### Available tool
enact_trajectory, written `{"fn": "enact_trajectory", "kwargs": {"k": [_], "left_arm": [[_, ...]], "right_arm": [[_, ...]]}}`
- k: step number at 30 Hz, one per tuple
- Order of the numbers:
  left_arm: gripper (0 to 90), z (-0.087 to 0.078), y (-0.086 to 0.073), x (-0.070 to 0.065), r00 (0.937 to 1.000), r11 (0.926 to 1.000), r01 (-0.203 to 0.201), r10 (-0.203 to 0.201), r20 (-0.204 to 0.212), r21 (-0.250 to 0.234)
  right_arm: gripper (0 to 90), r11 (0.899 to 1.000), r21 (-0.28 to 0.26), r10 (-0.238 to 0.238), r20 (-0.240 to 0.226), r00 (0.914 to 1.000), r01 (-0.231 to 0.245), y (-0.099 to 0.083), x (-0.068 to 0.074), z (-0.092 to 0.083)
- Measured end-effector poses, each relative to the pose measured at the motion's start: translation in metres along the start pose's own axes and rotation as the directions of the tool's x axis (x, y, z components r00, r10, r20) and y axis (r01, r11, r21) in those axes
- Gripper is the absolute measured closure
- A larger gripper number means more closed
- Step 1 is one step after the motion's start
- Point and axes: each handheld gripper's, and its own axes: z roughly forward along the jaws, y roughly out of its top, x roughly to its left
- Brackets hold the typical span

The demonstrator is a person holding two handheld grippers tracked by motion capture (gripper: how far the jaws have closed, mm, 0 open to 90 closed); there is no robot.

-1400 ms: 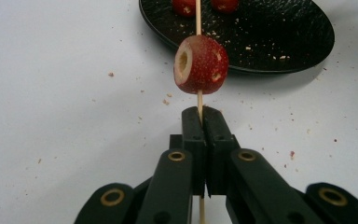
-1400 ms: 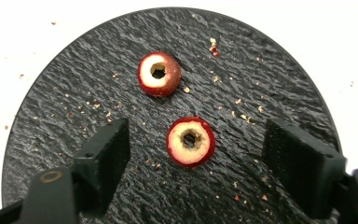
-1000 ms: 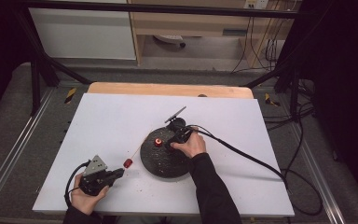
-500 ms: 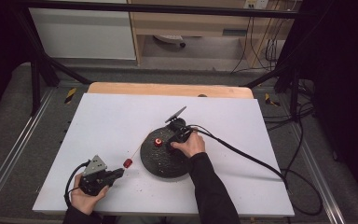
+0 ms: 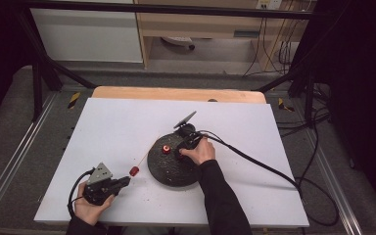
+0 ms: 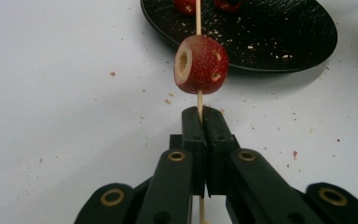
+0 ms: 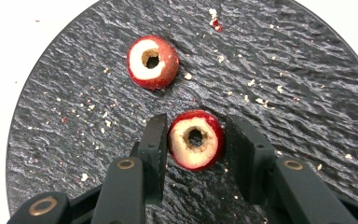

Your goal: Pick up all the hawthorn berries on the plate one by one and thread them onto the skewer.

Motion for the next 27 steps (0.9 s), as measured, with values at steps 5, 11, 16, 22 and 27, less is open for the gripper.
{"fn": "enact_trajectory", "kwargs": {"k": [5, 11, 16, 22, 27], "left_arm": [[88.3, 0.000, 0.000, -0.001, 1.0000, 1.0000, -0.002, 0.002, -0.002, -0.001], [88.3, 0.000, 0.000, -0.001, 1.0000, 1.0000, -0.005, 0.005, -0.003, 0.000], [88.3, 0.000, 0.000, -0.002, 1.0000, 1.0000, -0.009, 0.009, -0.004, 0.001], [88.3, 0.001, 0.000, -0.003, 0.9999, 0.9999, -0.014, 0.014, -0.003, 0.001], [88.3, 0.001, 0.001, -0.004, 0.9999, 0.9999, -0.014, 0.014, -0.004, -0.003]], "right_arm": [[61.1, 1.000, -0.016, 0.012, -0.008, 0.9999, -0.012, 0.000, 0.001, -0.006], [61.2, 0.999, -0.053, 0.008, -0.008, 0.9999, -0.009, -0.002, 0.003, -0.019], [61.3, 0.996, -0.093, 0.001, -0.014, 0.9999, -0.002, -0.006, 0.004, -0.032], [61.3, 0.989, -0.146, 0.025, -0.039, 0.9989, -0.030, -0.015, 0.002, -0.046], [61.4, 0.978, -0.204, 0.033, -0.064, 0.9974, -0.045, -0.026, -0.001, -0.056]]}}
